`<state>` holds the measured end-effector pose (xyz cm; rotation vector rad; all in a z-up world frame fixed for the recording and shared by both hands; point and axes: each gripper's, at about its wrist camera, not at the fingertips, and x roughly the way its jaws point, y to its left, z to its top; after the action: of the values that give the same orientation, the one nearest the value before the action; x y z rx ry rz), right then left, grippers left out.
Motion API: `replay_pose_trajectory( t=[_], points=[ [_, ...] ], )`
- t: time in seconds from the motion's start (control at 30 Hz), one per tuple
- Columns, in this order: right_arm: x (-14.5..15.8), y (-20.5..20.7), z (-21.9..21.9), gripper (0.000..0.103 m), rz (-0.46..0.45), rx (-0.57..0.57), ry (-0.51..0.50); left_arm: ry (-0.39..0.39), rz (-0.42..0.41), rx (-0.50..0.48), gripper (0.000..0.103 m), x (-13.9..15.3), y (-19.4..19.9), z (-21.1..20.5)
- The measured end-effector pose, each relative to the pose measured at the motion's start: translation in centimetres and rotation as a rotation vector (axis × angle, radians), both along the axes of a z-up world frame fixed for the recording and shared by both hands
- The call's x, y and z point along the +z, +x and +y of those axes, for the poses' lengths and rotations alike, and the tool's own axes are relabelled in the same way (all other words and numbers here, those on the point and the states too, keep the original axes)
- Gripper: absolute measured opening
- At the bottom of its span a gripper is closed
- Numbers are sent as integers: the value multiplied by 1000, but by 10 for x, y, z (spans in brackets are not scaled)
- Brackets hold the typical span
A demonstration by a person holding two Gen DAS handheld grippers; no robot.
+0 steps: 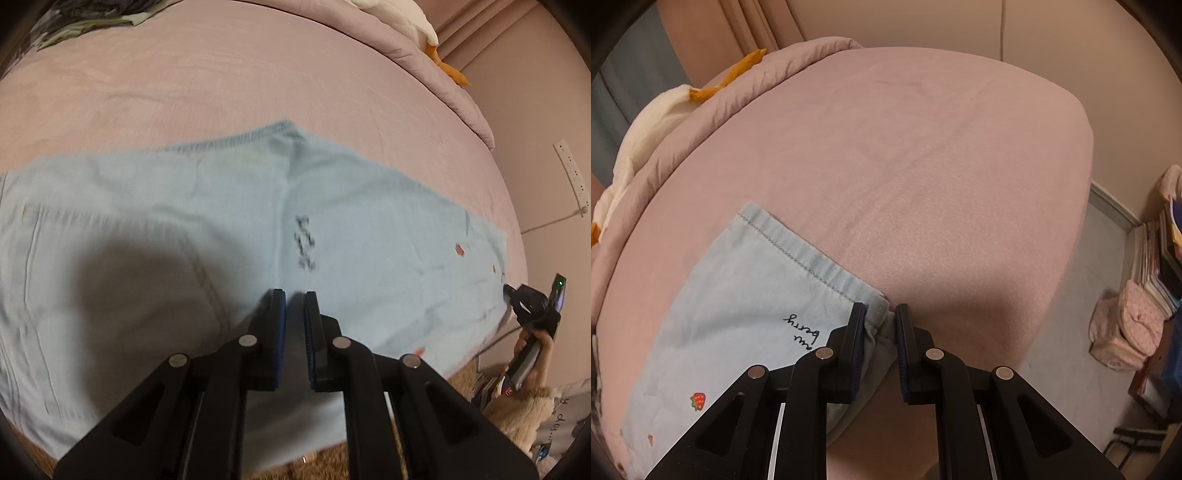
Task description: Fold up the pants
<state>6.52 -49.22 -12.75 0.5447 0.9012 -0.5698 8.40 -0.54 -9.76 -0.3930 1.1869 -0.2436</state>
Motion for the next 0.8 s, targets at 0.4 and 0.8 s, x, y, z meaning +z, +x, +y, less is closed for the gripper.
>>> replay_pose_trajectory(
  t=[0.4,0.8],
  points=[
    [23,-7,8,67,81,58,-107,-8,-95,-44,77,25,-28,-11],
    [56,67,12,67,15,224,-97,41,-59,-53,74,2,-32,-17]
  ],
)
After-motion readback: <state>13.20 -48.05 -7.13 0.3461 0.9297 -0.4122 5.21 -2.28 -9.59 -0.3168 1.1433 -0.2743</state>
